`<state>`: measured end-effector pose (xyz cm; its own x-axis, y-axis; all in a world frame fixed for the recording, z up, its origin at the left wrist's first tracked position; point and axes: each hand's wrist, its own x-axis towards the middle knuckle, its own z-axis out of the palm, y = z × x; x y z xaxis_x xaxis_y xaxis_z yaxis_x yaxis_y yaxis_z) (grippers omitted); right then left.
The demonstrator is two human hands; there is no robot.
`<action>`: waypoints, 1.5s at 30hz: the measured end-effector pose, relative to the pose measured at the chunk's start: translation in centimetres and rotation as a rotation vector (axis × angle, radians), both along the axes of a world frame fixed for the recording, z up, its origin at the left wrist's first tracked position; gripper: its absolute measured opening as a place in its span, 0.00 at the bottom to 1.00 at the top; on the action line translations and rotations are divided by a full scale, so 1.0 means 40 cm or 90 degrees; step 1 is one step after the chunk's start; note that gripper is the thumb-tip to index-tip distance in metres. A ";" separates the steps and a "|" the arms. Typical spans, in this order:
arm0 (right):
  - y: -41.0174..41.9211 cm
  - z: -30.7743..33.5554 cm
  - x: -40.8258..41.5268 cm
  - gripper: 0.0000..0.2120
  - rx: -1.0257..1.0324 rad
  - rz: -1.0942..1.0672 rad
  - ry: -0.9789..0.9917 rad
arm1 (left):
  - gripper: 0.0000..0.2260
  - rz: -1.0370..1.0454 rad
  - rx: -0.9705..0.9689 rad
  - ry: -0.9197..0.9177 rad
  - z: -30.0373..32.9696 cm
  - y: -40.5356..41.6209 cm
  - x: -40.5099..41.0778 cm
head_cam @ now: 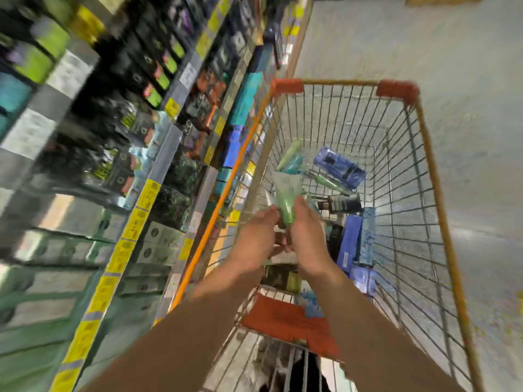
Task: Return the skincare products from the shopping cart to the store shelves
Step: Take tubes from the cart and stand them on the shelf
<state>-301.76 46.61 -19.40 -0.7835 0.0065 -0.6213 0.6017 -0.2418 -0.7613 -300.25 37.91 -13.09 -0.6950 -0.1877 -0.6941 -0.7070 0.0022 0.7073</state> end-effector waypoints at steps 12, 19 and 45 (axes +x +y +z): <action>-0.126 0.463 0.128 0.22 -0.079 0.255 0.172 | 0.10 0.000 0.021 0.209 0.433 -0.216 0.207; -0.315 0.632 0.280 0.15 -0.109 0.361 0.218 | 0.08 0.125 0.001 0.299 0.575 -0.398 0.411; -0.966 1.074 0.952 0.18 -0.066 0.882 0.728 | 0.11 0.478 -0.314 0.559 0.895 -0.953 1.304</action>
<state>-263.69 7.97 23.56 -0.1807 -0.9586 0.2202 -0.3717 -0.1408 -0.9176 -248.08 -0.21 22.69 -0.4955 -0.8443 0.2040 0.0601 0.2010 0.9778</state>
